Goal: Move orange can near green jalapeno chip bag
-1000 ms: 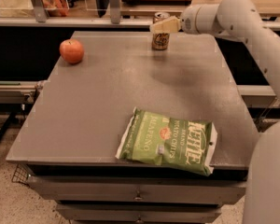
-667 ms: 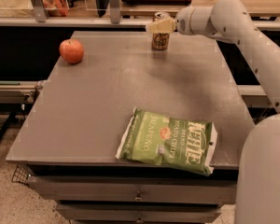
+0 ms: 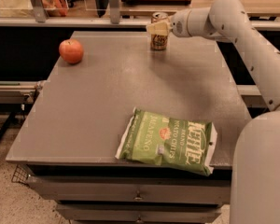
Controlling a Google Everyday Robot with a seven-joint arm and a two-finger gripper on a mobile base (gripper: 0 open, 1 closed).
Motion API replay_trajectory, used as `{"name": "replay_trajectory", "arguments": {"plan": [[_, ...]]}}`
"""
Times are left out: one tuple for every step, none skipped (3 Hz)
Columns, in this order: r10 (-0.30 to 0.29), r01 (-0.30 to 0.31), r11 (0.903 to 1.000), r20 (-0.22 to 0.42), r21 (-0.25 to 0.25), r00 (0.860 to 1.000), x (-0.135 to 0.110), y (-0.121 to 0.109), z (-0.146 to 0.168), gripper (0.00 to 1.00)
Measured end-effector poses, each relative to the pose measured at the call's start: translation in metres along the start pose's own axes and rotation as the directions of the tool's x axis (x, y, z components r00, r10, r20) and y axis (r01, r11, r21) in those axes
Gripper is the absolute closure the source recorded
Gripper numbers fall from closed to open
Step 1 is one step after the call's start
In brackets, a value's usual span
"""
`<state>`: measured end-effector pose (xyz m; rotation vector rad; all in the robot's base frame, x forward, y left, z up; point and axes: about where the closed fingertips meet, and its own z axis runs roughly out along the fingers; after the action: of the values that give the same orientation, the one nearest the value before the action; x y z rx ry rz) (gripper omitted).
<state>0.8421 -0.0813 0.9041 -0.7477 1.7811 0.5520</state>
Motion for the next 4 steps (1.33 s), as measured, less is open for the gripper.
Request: {"name": "replay_trajectory", "arguments": {"plan": [[0.006, -0.007, 0.9996, -0.016, -0.026, 1.000, 0.006, 0.007, -0.012, 0.67], [-0.008, 0.008, 0.9985, 0.001, -0.054, 1.000, -0.003, 0.023, -0.042, 0.90], [-0.028, 0.030, 0.9962, 0.019, -0.082, 0.999, -0.015, 0.050, -0.091, 1.00], [-0.038, 0.039, 0.9932, 0.009, -0.110, 0.999, -0.005, 0.081, -0.141, 1.00]]}}
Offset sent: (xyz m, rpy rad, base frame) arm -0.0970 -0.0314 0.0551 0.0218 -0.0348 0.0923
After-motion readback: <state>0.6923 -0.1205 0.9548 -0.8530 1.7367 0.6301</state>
